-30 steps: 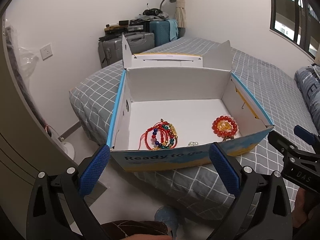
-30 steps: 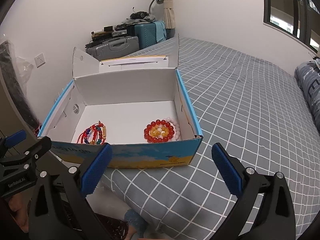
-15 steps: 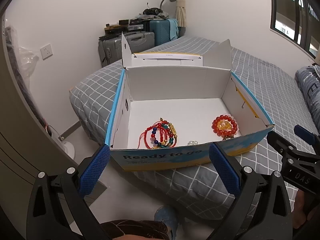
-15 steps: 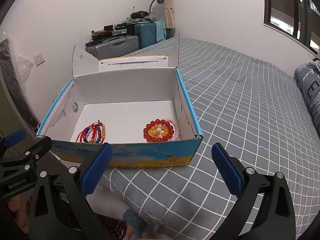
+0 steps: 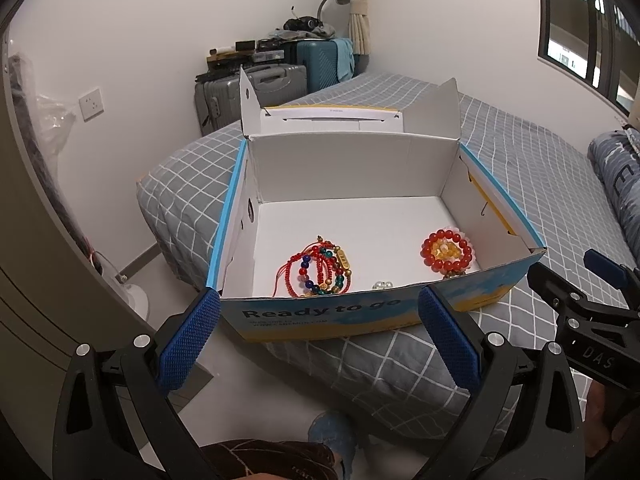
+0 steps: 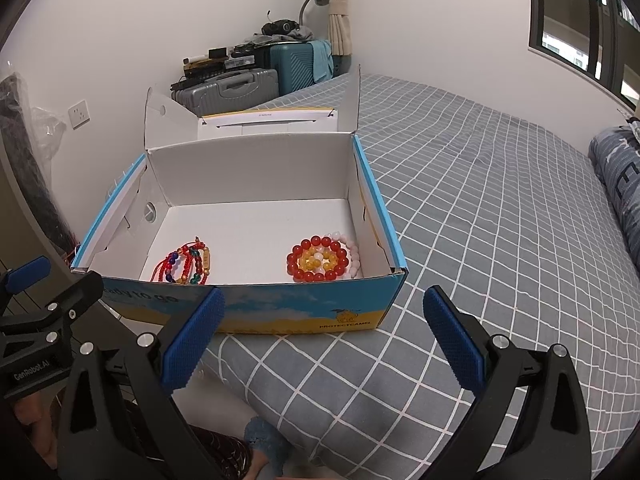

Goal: Organize jewelry

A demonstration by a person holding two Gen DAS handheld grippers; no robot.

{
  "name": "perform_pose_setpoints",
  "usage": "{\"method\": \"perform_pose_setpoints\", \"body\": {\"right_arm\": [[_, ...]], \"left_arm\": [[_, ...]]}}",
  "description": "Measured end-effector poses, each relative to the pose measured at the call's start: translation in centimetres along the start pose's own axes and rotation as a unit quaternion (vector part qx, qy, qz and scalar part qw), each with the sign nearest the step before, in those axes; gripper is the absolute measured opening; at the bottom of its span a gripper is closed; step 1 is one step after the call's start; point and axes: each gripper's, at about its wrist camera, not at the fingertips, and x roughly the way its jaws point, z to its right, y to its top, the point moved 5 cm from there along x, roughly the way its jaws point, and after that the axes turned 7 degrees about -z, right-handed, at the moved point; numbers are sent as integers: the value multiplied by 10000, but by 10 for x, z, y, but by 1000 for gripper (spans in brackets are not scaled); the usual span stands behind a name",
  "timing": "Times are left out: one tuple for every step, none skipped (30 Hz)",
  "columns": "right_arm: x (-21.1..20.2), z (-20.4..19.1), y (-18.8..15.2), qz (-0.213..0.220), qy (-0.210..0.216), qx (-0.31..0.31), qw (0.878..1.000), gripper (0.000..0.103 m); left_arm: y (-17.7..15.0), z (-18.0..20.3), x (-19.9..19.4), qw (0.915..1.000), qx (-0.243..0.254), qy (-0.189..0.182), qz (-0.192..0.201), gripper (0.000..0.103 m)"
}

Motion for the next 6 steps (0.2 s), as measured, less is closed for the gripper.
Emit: {"method": "perform_pose_setpoints", "body": {"right_arm": [[0, 0, 0, 0, -1, -5, 10000, 95], [0, 0, 0, -1, -7, 1, 10000, 95], [0, 0, 0, 1, 1, -1, 10000, 95], [0, 0, 0, -1, 1, -6, 10000, 95], [0, 0, 0, 0, -4, -7, 10000, 95], [0, 0, 0, 1, -4, -3, 10000, 95]], "left_arm": [[0, 0, 0, 10000, -6, -13, -5, 97], [0, 0, 0, 10000, -21, -18, 3, 97], [0, 0, -1, 10000, -27, -15, 13, 97], [0, 0, -1, 10000, -27, -5, 13, 97], [0, 0, 0, 10000, -27, -1, 10, 97], [0, 0, 0, 10000, -28, 2, 8, 97]]}}
